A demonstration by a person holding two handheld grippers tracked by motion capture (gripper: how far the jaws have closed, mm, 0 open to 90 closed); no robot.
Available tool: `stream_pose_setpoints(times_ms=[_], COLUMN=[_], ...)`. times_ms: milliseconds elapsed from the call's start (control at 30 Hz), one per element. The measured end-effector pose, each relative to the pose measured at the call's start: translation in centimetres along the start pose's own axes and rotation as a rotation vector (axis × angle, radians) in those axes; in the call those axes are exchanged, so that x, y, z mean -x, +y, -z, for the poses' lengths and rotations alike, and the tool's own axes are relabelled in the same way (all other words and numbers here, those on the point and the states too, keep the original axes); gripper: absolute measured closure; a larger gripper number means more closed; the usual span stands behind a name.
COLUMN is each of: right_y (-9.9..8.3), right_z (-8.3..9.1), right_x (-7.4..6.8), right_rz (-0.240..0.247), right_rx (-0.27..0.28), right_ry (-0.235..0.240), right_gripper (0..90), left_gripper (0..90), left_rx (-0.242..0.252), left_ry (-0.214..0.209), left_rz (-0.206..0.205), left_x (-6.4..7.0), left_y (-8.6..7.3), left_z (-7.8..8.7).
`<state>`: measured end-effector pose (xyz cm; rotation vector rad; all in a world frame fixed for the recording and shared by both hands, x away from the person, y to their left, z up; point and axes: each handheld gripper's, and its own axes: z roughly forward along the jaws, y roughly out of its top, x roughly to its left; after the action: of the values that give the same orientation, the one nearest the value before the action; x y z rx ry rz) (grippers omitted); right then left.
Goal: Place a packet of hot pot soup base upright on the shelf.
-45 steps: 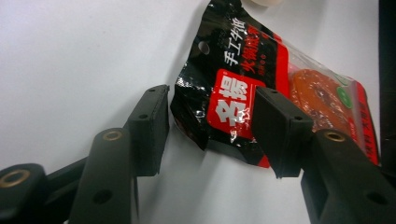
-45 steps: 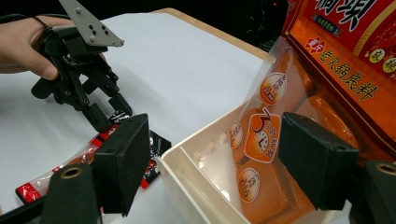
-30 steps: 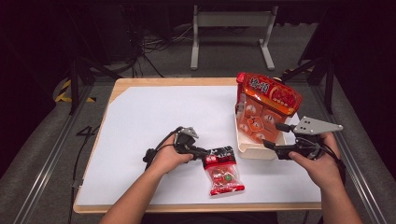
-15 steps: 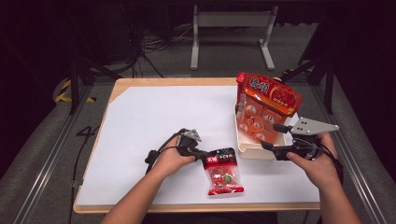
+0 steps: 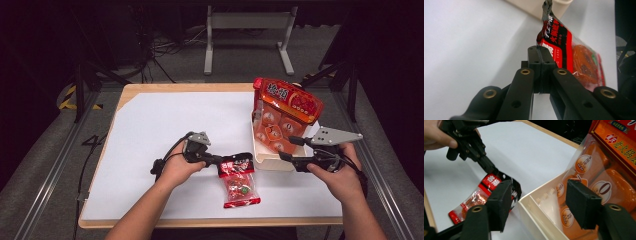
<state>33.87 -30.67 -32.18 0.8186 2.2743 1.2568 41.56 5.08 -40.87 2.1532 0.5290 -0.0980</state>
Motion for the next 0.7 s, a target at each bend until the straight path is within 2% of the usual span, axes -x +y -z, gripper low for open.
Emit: stream_pose_setpoints(times_ms=[167,333,500,700], right_y=[0.2,0.4,0.6,0.7], right_z=[-0.1,0.0,0.3,0.3], right_x=[-0.2,-0.3,-0.3,-0.4], right_rz=[0.018,0.046,0.053,0.045], right_rx=[-0.005,-0.008,-0.018,-0.008], right_ry=[0.027,0.051,0.059,0.073], right_gripper=[45.3,51.1,57.4,56.5], left_gripper=[90.0,90.0,90.0,90.0], left_rx=[0.053,0.082,0.105,0.125], left_ry=[0.004,0.007,0.011,0.023], left_rz=[-0.032,-0.070,-0.112,-0.174], left_x=[0.8,1.6,2.6,4.0], left_y=[0.8,1.4,2.0,2.8], left_z=[1.6,2.8,3.9,5.0])
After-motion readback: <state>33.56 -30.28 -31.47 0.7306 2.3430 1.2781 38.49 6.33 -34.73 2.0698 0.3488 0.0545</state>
